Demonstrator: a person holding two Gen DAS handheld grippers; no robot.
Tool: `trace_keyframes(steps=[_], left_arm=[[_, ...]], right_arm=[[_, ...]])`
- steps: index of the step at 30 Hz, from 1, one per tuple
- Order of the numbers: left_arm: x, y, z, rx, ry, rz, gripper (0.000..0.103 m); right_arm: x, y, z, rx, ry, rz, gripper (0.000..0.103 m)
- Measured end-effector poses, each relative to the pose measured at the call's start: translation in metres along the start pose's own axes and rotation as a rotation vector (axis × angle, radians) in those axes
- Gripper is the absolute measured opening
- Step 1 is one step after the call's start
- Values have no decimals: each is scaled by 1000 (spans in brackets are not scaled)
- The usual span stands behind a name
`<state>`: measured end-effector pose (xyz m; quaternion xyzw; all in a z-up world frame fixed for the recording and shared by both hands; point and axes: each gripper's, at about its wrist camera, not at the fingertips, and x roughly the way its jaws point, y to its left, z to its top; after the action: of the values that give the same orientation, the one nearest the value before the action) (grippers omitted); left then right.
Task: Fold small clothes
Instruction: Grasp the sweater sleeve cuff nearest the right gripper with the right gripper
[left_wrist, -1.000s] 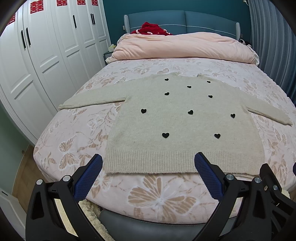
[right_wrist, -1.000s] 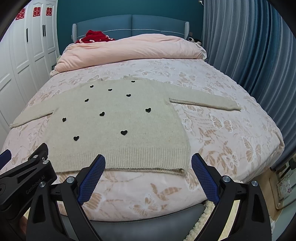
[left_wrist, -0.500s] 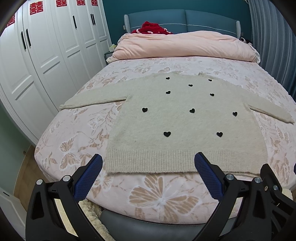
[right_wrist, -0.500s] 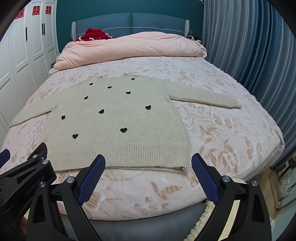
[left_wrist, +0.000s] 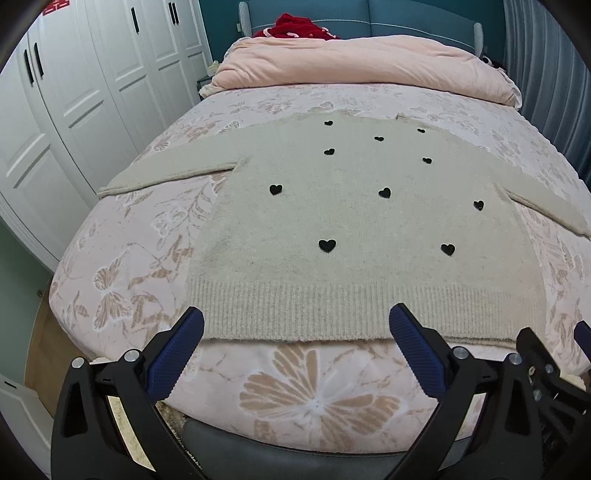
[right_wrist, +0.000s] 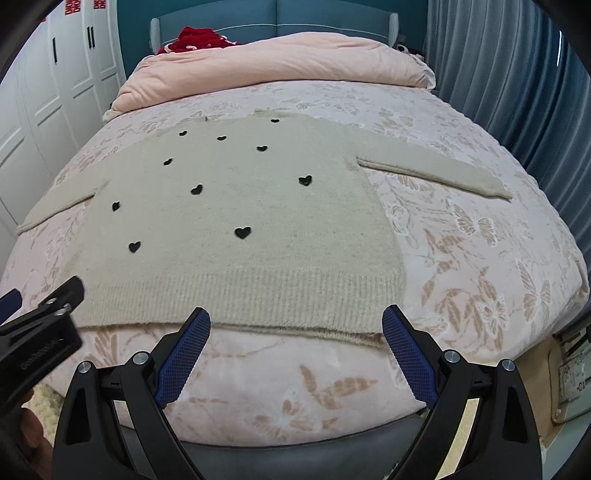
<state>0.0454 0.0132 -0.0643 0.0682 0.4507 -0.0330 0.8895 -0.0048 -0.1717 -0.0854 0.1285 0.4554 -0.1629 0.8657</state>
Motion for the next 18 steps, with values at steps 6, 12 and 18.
trace_keyframes(steps=[6, 12, 18], left_arm=[[39, 13, 20, -88, 36, -87, 98], [75, 12, 39, -137, 48, -114, 98], [102, 1, 54, -136, 57, -133, 98]], right_arm=[[76, -125, 65, 237, 36, -1, 92], [158, -286, 126, 579, 25, -55, 92], [210, -401, 152, 886, -43, -112, 92]])
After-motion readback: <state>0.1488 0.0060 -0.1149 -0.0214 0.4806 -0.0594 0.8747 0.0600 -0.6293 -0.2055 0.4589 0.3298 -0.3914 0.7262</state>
